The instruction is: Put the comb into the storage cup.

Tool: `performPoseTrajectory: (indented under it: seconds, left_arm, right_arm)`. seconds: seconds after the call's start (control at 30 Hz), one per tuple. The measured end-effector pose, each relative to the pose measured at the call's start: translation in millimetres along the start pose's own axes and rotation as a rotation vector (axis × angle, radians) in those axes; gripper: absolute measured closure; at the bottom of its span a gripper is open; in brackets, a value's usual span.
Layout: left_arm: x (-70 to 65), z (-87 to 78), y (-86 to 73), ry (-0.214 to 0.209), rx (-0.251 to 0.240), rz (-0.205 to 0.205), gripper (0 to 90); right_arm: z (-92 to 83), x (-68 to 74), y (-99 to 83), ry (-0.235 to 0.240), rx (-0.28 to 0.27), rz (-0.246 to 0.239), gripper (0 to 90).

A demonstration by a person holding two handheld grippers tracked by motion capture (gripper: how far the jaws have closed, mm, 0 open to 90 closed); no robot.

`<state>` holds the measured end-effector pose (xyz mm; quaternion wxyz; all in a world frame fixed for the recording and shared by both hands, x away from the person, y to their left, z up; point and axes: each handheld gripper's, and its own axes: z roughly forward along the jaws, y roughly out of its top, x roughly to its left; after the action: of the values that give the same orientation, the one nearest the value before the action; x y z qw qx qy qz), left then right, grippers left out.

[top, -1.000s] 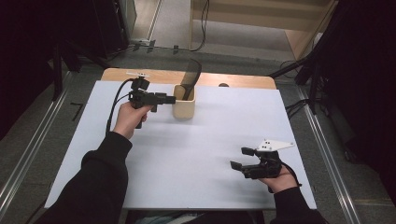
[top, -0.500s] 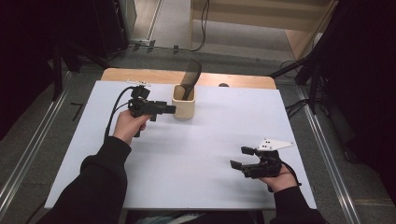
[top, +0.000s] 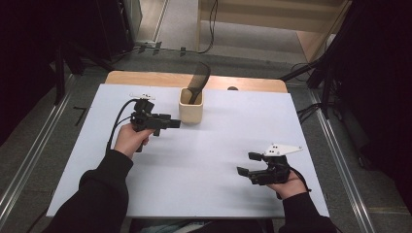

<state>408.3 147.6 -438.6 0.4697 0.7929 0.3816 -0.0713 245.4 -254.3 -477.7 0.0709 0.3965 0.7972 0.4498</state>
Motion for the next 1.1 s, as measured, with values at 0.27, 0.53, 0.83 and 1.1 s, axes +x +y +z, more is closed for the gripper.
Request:
performPoseTrajectory:
  seconds: [0.27, 0.53, 0.83, 1.1]
  left_arm:
    - [-8.3, -0.2, -4.7, -0.006, 0.018, 0.018, 29.7]
    - [-17.0, -3.1, -13.5, -0.009, 0.046, 0.027, 29.8]
    - [-21.9, -10.5, -22.5, -0.012, 0.04, 0.03, 29.8]
    - [-25.8, -14.0, -31.9, -0.019, 0.06, 0.035, 29.7]
  right_arm:
    - [-1.8, -0.8, -0.4, -0.007, -0.007, 0.008, 20.6]
    - [-1.3, -1.1, 0.8, -0.013, -0.007, 0.007, 20.6]
    - [-1.7, -1.7, 1.0, -0.017, -0.006, 0.007, 20.6]
    - [-0.9, -2.0, 1.5, -0.02, -0.007, 0.004, 20.7]
